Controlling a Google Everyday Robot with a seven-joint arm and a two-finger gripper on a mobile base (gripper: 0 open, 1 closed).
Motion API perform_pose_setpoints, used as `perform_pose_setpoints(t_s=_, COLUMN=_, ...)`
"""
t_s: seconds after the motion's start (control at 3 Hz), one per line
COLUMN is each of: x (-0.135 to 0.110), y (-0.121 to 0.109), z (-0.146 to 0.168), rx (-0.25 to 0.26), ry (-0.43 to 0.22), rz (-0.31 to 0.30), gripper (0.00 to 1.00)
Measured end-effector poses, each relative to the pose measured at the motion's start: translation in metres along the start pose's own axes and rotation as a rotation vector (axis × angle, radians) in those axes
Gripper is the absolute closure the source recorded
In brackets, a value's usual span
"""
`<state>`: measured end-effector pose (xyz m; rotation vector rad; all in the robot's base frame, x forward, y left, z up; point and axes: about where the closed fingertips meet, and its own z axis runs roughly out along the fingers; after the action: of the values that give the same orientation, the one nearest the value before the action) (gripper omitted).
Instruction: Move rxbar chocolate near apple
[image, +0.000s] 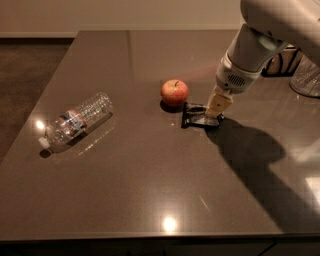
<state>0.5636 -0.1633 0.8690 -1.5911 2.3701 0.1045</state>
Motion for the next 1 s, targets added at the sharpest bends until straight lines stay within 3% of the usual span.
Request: perform_pose_setpoints(t_s=1.0, x=-0.0021, y=0.0012, z=0.0021, rx=-0.001, ry=-0.001, rz=-0.005, gripper=0.13)
